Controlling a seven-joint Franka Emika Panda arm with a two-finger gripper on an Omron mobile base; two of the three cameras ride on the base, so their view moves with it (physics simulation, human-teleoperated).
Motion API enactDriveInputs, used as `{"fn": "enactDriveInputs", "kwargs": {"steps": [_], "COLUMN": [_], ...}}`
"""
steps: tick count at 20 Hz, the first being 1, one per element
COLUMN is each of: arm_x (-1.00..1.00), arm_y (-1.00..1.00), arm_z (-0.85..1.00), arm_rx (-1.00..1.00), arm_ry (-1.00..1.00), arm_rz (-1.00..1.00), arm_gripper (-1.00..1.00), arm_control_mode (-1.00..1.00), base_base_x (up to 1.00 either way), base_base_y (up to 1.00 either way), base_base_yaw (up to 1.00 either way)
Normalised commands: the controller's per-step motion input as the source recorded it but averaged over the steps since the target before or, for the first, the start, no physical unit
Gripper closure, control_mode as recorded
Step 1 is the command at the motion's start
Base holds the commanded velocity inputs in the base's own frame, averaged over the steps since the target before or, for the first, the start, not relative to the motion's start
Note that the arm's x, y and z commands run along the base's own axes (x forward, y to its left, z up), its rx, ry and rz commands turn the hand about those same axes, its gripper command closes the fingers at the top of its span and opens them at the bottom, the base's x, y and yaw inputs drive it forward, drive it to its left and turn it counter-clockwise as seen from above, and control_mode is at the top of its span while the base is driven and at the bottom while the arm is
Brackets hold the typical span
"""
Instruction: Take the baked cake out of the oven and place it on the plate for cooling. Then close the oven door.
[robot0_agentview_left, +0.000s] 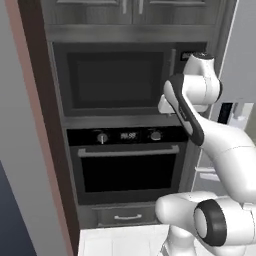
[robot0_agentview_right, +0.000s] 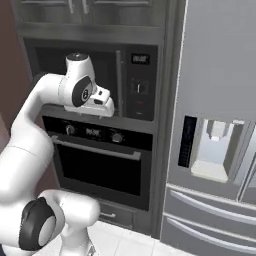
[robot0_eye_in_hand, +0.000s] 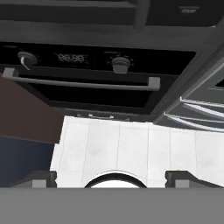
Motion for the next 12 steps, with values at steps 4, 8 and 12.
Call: {"fn": "enactDriveInputs", "kwargs": {"steps": [4, 8, 12], "arm_x": [0.0, 0.0, 0.0], "arm_y": [0.0, 0.0, 0.0], "arm_z": [0.0, 0.0, 0.0], "arm_rx": [0.0, 0.0, 0.0], "arm_ry": [0.0, 0.0, 0.0], "arm_rz": [0.0, 0.0, 0.0], "arm_gripper": [-1.0, -1.0, -1.0], "arm_control_mode": [1.0, 1.0, 1.0], "base_base_x": [0.1, 0.02, 0.0], "base_base_y": [-0.81, -0.75, -0.75], "base_base_yaw": [0.62, 0.68, 0.66]}}
